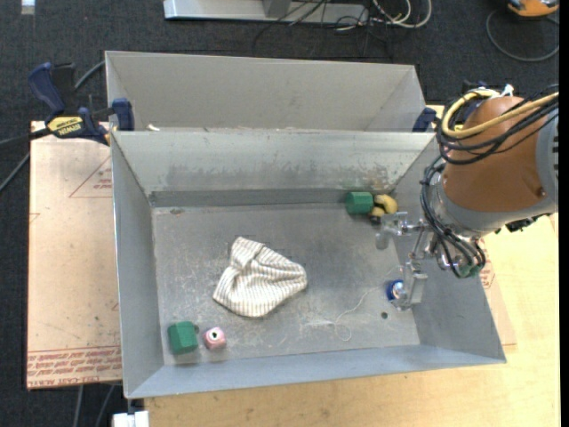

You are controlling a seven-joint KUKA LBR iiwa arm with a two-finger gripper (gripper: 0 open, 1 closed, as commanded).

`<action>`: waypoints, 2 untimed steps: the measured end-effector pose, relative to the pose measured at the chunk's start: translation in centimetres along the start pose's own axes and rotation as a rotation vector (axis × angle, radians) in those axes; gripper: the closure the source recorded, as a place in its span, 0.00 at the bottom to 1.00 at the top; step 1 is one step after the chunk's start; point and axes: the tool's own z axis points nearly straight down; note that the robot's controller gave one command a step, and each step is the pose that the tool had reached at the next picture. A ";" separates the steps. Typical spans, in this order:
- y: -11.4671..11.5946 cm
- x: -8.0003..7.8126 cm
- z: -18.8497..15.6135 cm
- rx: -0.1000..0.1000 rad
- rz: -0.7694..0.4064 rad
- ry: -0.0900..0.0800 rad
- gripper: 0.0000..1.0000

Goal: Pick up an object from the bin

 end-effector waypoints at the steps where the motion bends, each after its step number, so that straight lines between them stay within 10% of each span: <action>1: 5.8 -1.6 8.7 -0.003 -0.017 0.006 0.00; 2: 9.2 -4.2 6.3 -0.002 0.170 -0.004 0.00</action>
Offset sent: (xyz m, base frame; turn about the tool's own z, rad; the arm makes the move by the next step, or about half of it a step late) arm 0.0403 0.0893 -0.0634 0.1733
